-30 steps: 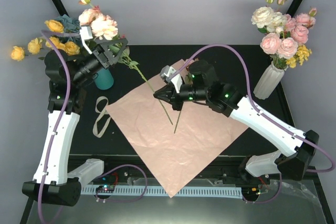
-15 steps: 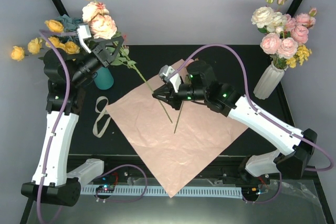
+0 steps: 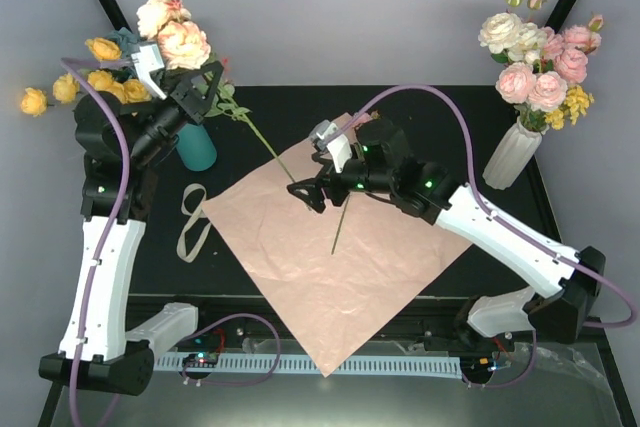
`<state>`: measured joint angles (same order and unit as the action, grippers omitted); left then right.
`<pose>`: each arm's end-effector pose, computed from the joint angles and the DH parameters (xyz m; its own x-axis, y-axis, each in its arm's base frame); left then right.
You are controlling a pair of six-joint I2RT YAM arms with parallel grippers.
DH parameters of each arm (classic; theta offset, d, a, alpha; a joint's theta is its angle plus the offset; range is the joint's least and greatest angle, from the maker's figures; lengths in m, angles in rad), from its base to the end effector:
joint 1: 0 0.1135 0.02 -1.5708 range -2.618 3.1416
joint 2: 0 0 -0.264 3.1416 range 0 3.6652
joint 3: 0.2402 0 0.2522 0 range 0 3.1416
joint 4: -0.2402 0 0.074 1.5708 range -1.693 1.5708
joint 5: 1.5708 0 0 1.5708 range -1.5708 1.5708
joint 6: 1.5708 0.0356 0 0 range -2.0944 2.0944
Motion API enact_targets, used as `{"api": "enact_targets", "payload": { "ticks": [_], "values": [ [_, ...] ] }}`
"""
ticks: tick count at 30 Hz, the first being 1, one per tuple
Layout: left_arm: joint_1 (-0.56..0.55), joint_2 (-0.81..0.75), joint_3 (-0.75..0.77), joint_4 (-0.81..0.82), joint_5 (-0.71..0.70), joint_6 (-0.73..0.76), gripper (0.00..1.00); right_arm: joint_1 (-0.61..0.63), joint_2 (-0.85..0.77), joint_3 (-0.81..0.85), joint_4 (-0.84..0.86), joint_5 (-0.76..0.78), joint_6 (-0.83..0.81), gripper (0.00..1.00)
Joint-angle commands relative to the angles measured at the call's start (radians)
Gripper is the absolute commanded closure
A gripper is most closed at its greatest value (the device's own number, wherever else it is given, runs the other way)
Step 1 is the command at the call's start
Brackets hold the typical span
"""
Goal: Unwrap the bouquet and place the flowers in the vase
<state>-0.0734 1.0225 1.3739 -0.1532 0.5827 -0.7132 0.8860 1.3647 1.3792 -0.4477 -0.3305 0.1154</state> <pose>0.1915 -0.0337 0.4999 -0.2436 -0.5298 -0.8124 0.5817 0.5904 -0.5595 0.1857 0.2457 0.3903 -0.3696 -0.2803 -0.8859 -0.8822 0.4051 0.2398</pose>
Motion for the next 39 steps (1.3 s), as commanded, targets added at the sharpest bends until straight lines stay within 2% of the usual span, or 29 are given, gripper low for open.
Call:
{"api": "enact_targets", "payload": {
  "ticks": [1, 9, 17, 22, 30, 39],
  "values": [
    [-0.001, 0.013, 0.122, -0.042, -0.073, 0.126, 0.98, 0.004, -0.085, -0.063, 0.014, 0.133, 0.055, 0.00],
    [-0.001, 0.137, 0.398, -0.119, -0.213, 0.353, 0.98, 0.004, -0.206, -0.175, 0.057, 0.310, 0.104, 0.00],
    [0.001, 0.278, 0.645, -0.164, -0.339, 0.560, 0.99, 0.005, -0.245, -0.200, 0.044, 0.318, 0.082, 0.00],
    [0.016, 0.352, 0.720, -0.189, -0.470, 0.705, 0.98, 0.004, -0.245, -0.194, 0.026, 0.299, 0.066, 0.00],
    [0.078, 0.414, 0.710, -0.162, -0.585, 0.715, 0.98, 0.003, -0.252, -0.191, -0.006, 0.300, 0.033, 0.00],
    [0.134, 0.342, 0.425, 0.048, -0.669, 0.673, 0.98, 0.003, -0.299, -0.230, -0.025, 0.334, -0.002, 0.00]
  ]
}}
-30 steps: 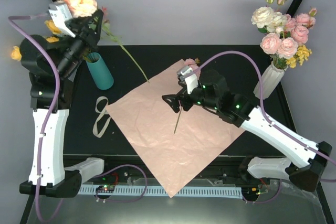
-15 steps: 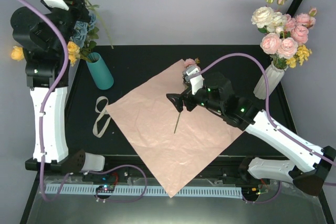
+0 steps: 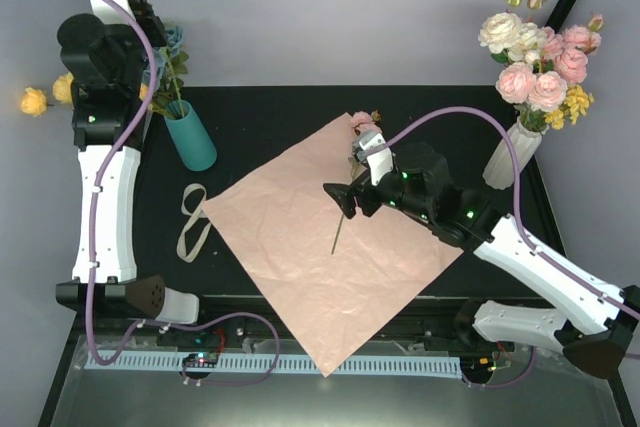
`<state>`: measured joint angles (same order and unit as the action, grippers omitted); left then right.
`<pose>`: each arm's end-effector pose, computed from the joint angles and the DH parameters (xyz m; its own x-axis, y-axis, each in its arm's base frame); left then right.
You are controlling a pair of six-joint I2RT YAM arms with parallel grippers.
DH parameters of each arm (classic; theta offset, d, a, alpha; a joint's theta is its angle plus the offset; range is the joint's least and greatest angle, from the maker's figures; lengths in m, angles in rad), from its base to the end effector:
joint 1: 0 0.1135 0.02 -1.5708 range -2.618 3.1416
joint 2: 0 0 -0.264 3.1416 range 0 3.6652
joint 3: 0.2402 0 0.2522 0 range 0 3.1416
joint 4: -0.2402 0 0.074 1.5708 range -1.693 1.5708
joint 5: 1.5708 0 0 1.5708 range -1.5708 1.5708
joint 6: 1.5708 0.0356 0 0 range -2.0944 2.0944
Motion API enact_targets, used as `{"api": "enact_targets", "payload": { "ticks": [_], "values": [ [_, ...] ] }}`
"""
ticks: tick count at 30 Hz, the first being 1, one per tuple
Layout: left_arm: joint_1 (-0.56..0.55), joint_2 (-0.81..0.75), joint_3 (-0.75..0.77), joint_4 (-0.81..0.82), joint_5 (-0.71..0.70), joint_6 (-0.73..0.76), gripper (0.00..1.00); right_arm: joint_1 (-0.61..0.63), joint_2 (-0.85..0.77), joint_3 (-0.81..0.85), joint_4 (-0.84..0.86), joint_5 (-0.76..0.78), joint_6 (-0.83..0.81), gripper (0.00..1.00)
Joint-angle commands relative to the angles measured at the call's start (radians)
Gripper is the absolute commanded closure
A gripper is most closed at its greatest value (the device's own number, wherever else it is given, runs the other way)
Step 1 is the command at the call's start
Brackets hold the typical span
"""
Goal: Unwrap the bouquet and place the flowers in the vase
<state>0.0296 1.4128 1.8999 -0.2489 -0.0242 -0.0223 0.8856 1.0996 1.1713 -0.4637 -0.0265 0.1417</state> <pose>0.2732 0.0090 0.5677 0.2370 -0.0153 -0.9714 -0.0478 0.9985 -0.0274 0.1521 0.1876 0.3843 -0.3508 -0.2062 -0.9135 -0.7475 0.6493 0.1405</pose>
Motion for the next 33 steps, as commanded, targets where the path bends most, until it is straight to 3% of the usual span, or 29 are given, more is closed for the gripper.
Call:
{"api": "enact_targets", "payload": {
  "ticks": [1, 10, 20, 33],
  "values": [
    [0.035, -0.052, -0.126, 0.163, -0.072, -0.027, 0.98, 0.003, -0.039, -0.027, -0.009, 0.033, -0.030, 0.00],
    [0.069, -0.019, -0.151, 0.200, -0.077, -0.033, 0.98, 0.003, -0.054, -0.044, -0.020, 0.043, -0.045, 0.00],
    [0.081, 0.055, -0.031, 0.193, -0.068, -0.013, 0.98, 0.003, -0.061, -0.052, -0.021, 0.049, -0.046, 0.00],
    [0.075, 0.024, -0.111, 0.049, -0.022, -0.120, 0.98, 0.003, -0.039, -0.056, -0.018, 0.056, -0.039, 0.00]
  ]
}}
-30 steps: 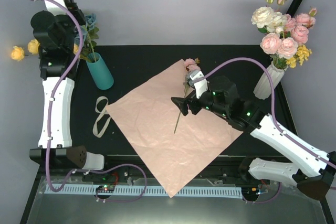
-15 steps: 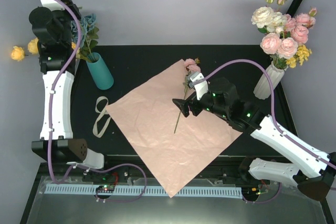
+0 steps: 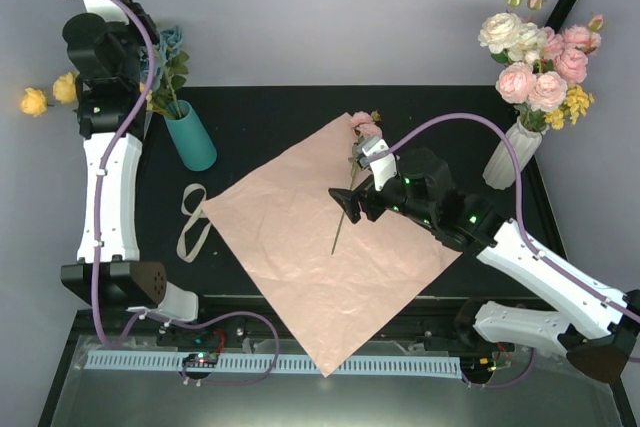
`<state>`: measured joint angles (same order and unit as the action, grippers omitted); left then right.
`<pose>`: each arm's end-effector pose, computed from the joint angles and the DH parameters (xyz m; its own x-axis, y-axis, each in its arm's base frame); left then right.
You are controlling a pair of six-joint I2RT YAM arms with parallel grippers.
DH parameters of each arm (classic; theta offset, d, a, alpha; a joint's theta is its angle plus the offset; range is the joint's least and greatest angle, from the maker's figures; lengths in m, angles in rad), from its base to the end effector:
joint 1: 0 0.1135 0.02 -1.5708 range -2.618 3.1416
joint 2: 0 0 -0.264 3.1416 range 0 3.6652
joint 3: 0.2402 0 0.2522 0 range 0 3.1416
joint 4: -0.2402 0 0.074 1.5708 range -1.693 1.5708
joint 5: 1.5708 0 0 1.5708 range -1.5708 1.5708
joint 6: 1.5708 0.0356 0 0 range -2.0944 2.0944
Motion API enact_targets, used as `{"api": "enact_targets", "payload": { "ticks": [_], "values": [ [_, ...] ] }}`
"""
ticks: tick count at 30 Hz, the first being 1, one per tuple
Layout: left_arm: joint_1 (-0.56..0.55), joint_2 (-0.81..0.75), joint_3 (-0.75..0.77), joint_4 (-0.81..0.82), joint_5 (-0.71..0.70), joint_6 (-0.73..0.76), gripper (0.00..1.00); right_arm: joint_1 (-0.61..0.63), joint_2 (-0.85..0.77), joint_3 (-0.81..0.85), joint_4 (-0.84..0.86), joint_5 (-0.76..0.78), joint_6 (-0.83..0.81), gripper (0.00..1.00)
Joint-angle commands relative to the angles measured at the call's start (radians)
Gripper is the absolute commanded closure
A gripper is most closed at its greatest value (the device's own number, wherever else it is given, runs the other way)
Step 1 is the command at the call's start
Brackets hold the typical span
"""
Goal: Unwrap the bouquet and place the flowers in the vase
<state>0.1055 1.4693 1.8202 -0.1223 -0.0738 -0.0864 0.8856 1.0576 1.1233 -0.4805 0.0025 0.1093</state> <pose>0.3073 0.0352 0.5415 0.2397 -0.0611 -0.9689 -0.1563 0.9826 -0.1007 0.1464 0.1789 0.3753 -0.3378 -0.2410 -0.9098 -0.7404 0.6649 0.0988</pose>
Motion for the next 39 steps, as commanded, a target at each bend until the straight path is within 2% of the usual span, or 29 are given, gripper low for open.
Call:
{"api": "enact_targets", "payload": {
  "ticks": [1, 7, 23, 29, 35, 36, 37, 39],
  "values": [
    [0.000, -0.041, -0.057, -0.078, 0.028, -0.068, 0.98, 0.003, 0.006, -0.009, 0.001, 0.025, -0.005, 0.00],
    [-0.001, -0.053, -0.166, -0.046, 0.008, -0.083, 0.98, 0.003, 0.027, -0.001, 0.002, 0.015, -0.005, 0.00],
    [0.000, 0.167, -0.078, -0.049, -0.047, 0.027, 0.96, 0.003, 0.024, -0.002, -0.031, 0.068, -0.045, 0.00],
    [0.000, 0.251, 0.031, -0.054, -0.055, 0.057, 0.92, 0.004, 0.029, -0.003, -0.036, 0.080, -0.060, 0.00],
    [-0.009, 0.289, 0.036, -0.099, -0.078, 0.078, 0.75, 0.003, 0.041, 0.007, -0.037, 0.095, -0.083, 0.00],
    [-0.010, 0.292, 0.036, -0.102, -0.082, 0.083, 0.63, 0.003, 0.042, 0.007, -0.036, 0.097, -0.086, 0.00],
    [-0.012, 0.294, 0.035, -0.104, -0.084, 0.086, 0.47, 0.004, 0.043, 0.007, -0.035, 0.097, -0.088, 0.00],
    [-0.012, 0.290, 0.039, -0.107, -0.084, 0.089, 0.28, 0.004, 0.049, 0.007, -0.034, 0.097, -0.091, 0.00]
  ]
}}
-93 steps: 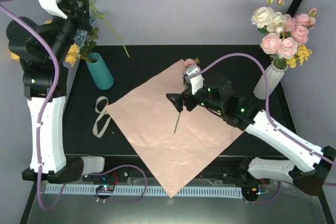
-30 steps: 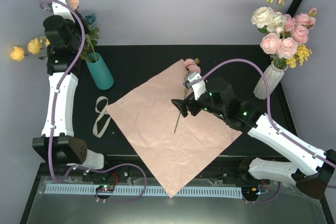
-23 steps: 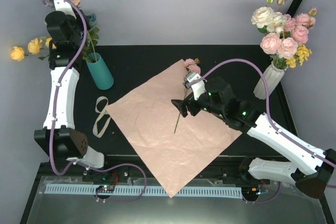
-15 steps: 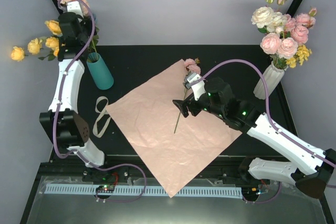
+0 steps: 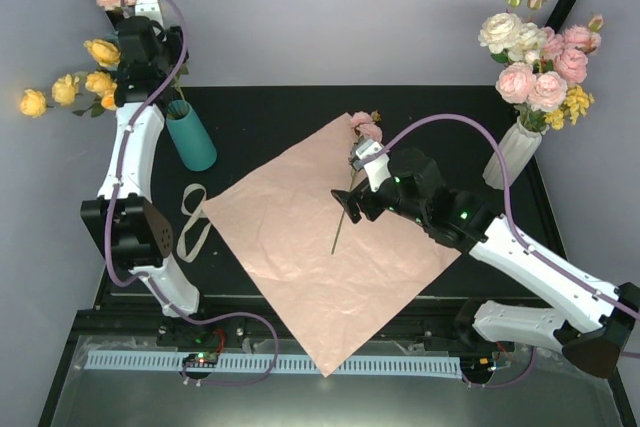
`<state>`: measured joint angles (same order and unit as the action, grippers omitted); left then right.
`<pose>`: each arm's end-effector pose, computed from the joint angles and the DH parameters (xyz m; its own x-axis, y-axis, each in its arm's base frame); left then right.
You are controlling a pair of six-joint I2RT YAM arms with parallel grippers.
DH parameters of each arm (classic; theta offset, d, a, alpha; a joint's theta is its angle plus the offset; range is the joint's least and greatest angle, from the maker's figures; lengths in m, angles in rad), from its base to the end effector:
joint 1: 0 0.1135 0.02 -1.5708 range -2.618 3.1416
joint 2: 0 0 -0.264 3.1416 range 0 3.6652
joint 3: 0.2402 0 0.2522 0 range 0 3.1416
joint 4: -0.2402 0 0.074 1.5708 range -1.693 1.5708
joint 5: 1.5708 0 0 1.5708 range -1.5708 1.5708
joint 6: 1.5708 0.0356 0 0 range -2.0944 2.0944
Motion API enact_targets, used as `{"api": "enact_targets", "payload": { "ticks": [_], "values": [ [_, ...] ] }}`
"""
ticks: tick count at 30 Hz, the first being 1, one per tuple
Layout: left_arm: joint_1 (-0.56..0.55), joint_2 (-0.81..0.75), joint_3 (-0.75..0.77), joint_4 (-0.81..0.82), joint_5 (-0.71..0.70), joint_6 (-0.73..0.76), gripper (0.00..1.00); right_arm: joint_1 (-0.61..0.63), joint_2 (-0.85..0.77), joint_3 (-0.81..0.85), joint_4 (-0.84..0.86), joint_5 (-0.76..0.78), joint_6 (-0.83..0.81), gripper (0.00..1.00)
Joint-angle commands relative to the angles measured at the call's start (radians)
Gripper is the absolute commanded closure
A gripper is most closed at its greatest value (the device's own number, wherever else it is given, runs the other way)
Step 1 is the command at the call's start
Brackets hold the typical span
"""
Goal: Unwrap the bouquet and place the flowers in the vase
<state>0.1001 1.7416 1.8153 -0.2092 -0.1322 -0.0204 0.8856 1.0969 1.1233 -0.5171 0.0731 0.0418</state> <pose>0.4105 0.0459 0.4368 -0.1297 -0.0333 -0.9910 -0.2317 0.9728 -0.0024 0.1535 0.1837 0.3632 -0.3285 -0.3361 -0.8827 -0.7184 0.6957 0.0025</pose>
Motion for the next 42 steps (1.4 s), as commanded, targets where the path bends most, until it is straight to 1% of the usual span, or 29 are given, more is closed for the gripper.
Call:
{"api": "enact_targets", "payload": {
  "ticks": [1, 4, 5, 8, 10, 13, 17, 22, 27, 34, 37, 40, 42],
  "values": [
    [-0.010, 0.015, 0.049, -0.024, -0.026, 0.026, 0.23, 0.003, 0.013, 0.007, 0.004, 0.025, -0.025, 0.00],
    [-0.026, 0.001, 0.055, -0.060, -0.054, 0.037, 0.05, 0.003, 0.023, 0.011, 0.012, 0.021, -0.026, 0.00],
    [-0.033, -0.005, 0.053, -0.081, -0.072, 0.037, 0.02, 0.003, 0.028, 0.014, 0.014, 0.019, -0.026, 0.00],
    [-0.059, -0.017, 0.060, -0.181, -0.141, 0.025, 0.01, 0.004, 0.046, 0.025, 0.021, 0.013, -0.026, 0.00],
    [-0.084, -0.030, 0.059, -0.249, -0.161, 0.026, 0.01, 0.004, 0.058, 0.035, 0.023, 0.005, -0.024, 0.00],
    [-0.121, -0.048, 0.055, -0.312, -0.221, 0.030, 0.01, 0.003, 0.079, 0.049, 0.025, -0.009, -0.025, 0.00],
    [-0.124, -0.076, 0.064, -0.371, -0.252, 0.016, 0.01, 0.003, 0.093, 0.066, 0.016, -0.026, -0.026, 0.00],
    [-0.124, -0.082, 0.151, -0.481, -0.310, -0.006, 0.01, 0.003, 0.102, 0.084, 0.008, -0.029, -0.011, 0.00],
    [-0.125, -0.102, 0.245, -0.605, -0.325, -0.080, 0.01, 0.003, 0.130, 0.122, -0.010, 0.014, 0.045, 0.00],
    [-0.126, -0.208, 0.265, -0.685, -0.224, -0.158, 0.01, -0.007, 0.222, 0.203, -0.080, 0.096, 0.175, 0.00],
    [-0.128, -0.272, 0.249, -0.721, -0.174, -0.206, 0.01, -0.031, 0.304, 0.273, -0.163, 0.134, 0.263, 0.00],
    [-0.131, -0.350, 0.186, -0.754, -0.101, -0.229, 0.01, -0.082, 0.394, 0.348, -0.253, 0.120, 0.328, 0.00],
    [-0.131, -0.438, 0.117, -0.768, -0.070, -0.239, 0.01, -0.112, 0.454, 0.387, -0.292, 0.113, 0.350, 0.01]
  ]
}}
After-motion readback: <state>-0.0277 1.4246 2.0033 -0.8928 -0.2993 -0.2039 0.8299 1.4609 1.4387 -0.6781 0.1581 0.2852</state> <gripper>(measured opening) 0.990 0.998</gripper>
